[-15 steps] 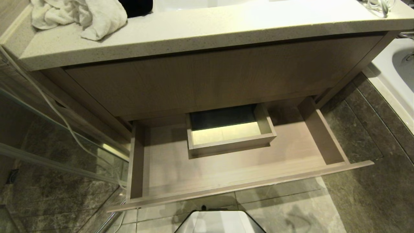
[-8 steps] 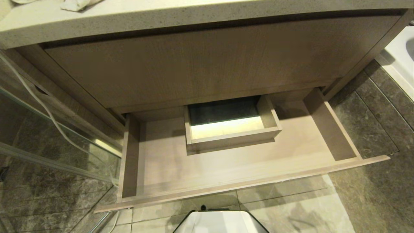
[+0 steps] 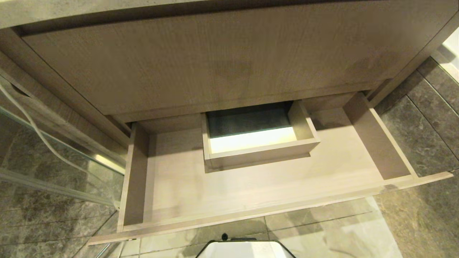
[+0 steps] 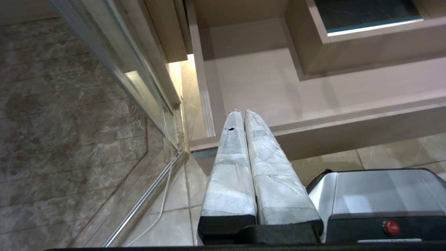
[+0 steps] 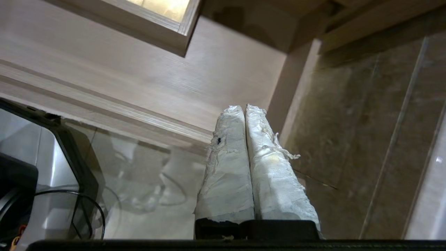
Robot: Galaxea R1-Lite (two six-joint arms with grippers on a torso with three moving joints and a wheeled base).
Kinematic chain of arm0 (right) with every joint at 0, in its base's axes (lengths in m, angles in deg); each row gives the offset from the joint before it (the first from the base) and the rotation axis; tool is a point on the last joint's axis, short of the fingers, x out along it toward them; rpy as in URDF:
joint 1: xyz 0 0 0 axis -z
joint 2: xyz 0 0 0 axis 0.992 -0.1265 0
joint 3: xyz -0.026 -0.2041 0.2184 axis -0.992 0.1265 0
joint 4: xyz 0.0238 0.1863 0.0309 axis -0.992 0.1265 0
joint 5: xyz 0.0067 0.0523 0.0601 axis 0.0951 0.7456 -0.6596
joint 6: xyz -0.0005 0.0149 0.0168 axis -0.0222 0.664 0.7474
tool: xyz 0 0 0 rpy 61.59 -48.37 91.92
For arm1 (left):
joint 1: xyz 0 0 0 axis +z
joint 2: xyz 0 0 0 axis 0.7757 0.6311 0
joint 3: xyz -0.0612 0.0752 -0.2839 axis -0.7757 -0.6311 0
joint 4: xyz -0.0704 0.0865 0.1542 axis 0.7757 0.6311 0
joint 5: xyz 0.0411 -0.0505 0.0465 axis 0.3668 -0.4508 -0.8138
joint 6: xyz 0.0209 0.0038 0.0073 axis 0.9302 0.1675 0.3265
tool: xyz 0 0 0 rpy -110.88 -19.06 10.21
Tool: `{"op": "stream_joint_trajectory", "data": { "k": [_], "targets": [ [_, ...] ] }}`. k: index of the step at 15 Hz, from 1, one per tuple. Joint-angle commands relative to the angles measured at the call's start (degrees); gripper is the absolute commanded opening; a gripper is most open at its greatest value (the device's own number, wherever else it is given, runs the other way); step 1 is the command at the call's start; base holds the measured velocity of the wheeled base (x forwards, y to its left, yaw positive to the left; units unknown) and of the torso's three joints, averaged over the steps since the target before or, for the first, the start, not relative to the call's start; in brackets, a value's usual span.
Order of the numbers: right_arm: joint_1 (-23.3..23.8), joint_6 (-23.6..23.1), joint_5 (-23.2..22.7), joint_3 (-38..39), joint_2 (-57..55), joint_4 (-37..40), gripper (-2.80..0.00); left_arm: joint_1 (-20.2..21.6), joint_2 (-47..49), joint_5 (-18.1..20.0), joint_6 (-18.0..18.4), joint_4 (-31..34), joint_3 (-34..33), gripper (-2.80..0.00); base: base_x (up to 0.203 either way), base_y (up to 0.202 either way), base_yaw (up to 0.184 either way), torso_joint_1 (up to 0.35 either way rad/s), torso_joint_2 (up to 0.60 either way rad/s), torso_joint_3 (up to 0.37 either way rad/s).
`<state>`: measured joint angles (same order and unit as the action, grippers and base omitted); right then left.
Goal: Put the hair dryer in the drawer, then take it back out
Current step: Close the drawer
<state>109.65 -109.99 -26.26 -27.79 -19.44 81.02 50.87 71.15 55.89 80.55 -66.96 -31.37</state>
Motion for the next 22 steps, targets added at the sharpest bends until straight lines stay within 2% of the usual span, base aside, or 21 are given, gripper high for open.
{"op": "stream_joint_trajectory", "data": {
  "k": [1, 6, 9, 11, 13, 17, 18, 22],
  "targets": [
    [-0.02, -0.24, -0.17, 0.32, -0.21, 0.07, -2.8, 0.0, 0.0, -0.04, 0.01, -0.02, 0.0, -2.8, 0.0, 0.0, 0.0, -0.003, 0.31, 0.271],
    [-0.11, -0.44, -0.16, 2.71, -0.55, 0.66, -2.8, 0.0, 0.0, -0.07, 0.01, -0.02, 0.0, -2.8, 0.0, 0.0, 0.0, 0.011, 0.24, 0.277],
    [-0.14, -0.87, 0.48, 9.37, -0.36, 0.95, -2.8, 0.0, -0.04, 0.01, 0.01, -0.02, 0.0, -2.8, 0.0, 0.0, 0.0, 0.097, 0.11, 0.123],
    [-0.82, -1.02, 4.87, 13.24, -2.88, 1.44, -2.8, 0.0, 0.0, 0.01, 0.01, -0.02, 0.0, -2.8, 0.0, 0.0, 0.0, 0.082, 0.05, 0.12],
    [-1.12, -1.03, 9.21, 13.81, -5.73, 1.61, -2.8, 0.0, 0.0, 0.01, 0.01, -0.02, 0.0, -2.8, 0.0, 0.0, 0.0, 0.034, 0.03, 0.042],
    [-2.73, -0.63, 23.85, 9.86, -19.8, 4.6, -2.8, 0.0, 0.0, 0.01, 0.01, -0.02, 0.0, -2.8, 0.0, 0.0, 0.0, 0.007, 0.01, 0.017],
    [-3.13, -0.55, 25.68, 8.62, -21.2, 5.36, -2.8, 0.0, 0.0, -0.04, 0.01, -0.02, 0.0, -2.8, 0.0, 0.0, 0.0, 0.0, 0.0, 0.0],
    [-4.42, -0.73, 26.15, 3.7, -33.37, 6.53, -2.8, 0.0, -0.01, 0.01, 0.01, -0.02, -0.08, -2.8, 0.0, 0.0, 0.0, 0.0, 0.0, 0.0]
  ]
}}
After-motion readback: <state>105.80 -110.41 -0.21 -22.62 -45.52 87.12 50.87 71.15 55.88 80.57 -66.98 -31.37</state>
